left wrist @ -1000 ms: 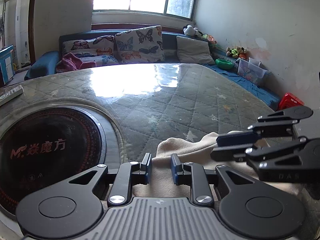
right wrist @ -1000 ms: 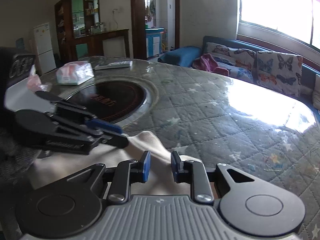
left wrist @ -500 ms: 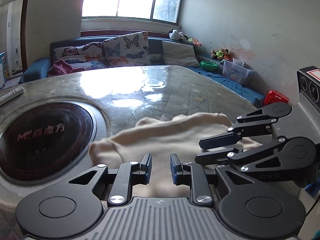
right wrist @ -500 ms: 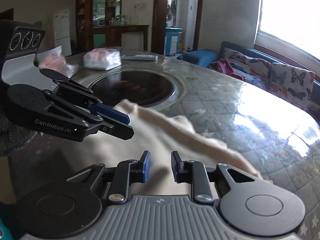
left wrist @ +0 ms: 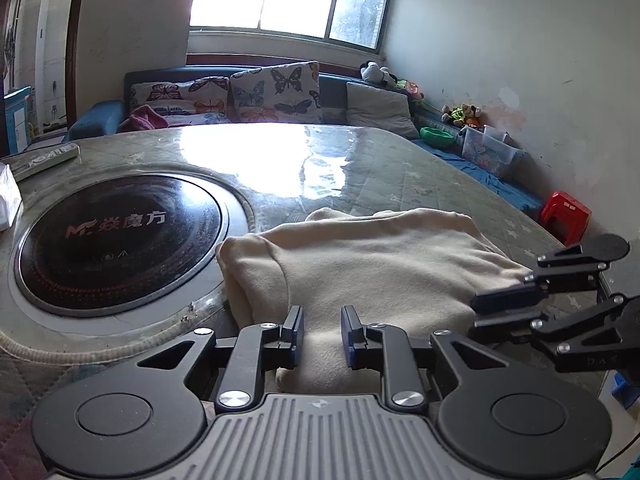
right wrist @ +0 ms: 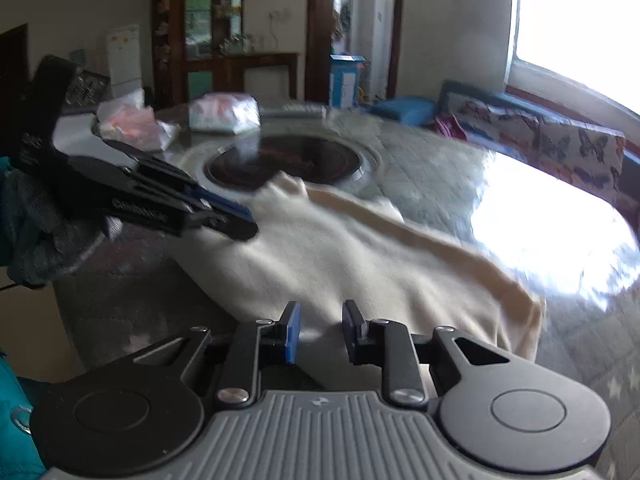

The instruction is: Fold clothes

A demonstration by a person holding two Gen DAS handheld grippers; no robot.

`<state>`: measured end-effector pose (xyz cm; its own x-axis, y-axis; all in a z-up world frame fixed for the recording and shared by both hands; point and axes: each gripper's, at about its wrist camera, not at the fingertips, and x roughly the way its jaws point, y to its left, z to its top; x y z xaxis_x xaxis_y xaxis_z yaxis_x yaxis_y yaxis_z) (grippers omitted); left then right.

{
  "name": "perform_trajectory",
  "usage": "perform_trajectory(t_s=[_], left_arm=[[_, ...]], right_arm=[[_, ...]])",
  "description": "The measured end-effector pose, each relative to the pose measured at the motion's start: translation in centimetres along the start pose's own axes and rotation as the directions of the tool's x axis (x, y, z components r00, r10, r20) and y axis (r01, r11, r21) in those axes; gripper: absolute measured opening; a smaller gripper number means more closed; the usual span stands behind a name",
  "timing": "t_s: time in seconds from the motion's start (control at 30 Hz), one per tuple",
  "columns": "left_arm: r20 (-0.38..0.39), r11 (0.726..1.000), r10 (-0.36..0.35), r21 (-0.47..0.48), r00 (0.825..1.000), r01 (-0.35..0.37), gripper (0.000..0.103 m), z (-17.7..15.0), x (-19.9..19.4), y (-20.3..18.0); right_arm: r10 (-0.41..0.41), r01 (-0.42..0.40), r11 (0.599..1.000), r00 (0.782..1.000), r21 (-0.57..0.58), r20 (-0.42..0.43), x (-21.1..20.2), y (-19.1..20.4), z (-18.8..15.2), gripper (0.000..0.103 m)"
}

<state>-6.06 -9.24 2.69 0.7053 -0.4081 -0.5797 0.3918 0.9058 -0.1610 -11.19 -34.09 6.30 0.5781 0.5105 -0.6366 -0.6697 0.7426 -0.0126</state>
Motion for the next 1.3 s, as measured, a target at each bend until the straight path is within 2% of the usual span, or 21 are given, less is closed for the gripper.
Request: perform_trajectory(t_s=[0.1,0.23,0.4,0.53,0.7,0.83,0.97,1.1,1.13,1.3], left_arm=[[0.007,1.000,0.004,0.005,1.000,-0.004,0.023,-0.1,-0.3,0.0],[0.007,1.000,0.011,-0.003,1.000,-0.011,0.023,-0.2,-0.4,0.2],[0.003,1.000,0.014,-0.011,1.000,-0.014,0.023,-0.2,-0.4,0.2],[0.011,1.000,0.020,-0.009,1.000,-0.020,0.024,-0.1,-0.8,0.2],[0.005,0.999,0.029,-0.025,1.000,-0.029,0.026,-0.4,-0.9,0.6],[0.014,0.999,0.036,-0.037,0.999,-0.036,0.027,-0.2,-1.4,0.8],[0.000,0.997,0.044,-0.059,0.999,-0.044,0.027,-0.5,-1.3,1.2],[-0.005,0.995,0.038,-0.090,0.999,-0.039,0.027,-0.7,-1.4,1.7],[-0.006,0.994,0.038,-0.099,0.999,-0.038,0.027,-0.8,-1.5,1.8],[-0.008,0.990,0.033,-0.136,0.999,-0.034,0.030,-0.9,-1.8,2.4]], right_arm=[[0.012,-0.012,1.000,1.000,0.000,0.002,-0.6,0.0,-0.2,0.022],[-0.020,0.017,0.997,0.999,0.071,0.032,-2.2,-1.4,-0.5,0.022],[-0.058,0.059,0.988,0.998,0.141,-0.011,-2.6,-3.2,-2.1,0.022],[-0.074,0.069,0.982,0.997,0.174,0.021,-3.6,-4.0,-2.1,0.023],[-0.096,0.095,0.969,0.995,0.229,-0.010,-3.2,-5.5,-3.1,0.023],[-0.104,0.099,0.969,0.995,0.226,0.010,-4.0,-5.6,-3.0,0.023],[-0.094,0.095,0.966,0.995,0.239,-0.014,-3.6,-6.0,-3.2,0.023],[-0.101,0.102,0.976,0.995,0.193,-0.014,-3.8,-5.3,-2.3,0.025],[-0.099,0.099,0.978,0.995,0.183,-0.009,-3.9,-5.2,-2.0,0.028],[-0.061,0.061,0.994,0.998,0.091,0.001,-3.3,-3.8,0.1,0.031]])
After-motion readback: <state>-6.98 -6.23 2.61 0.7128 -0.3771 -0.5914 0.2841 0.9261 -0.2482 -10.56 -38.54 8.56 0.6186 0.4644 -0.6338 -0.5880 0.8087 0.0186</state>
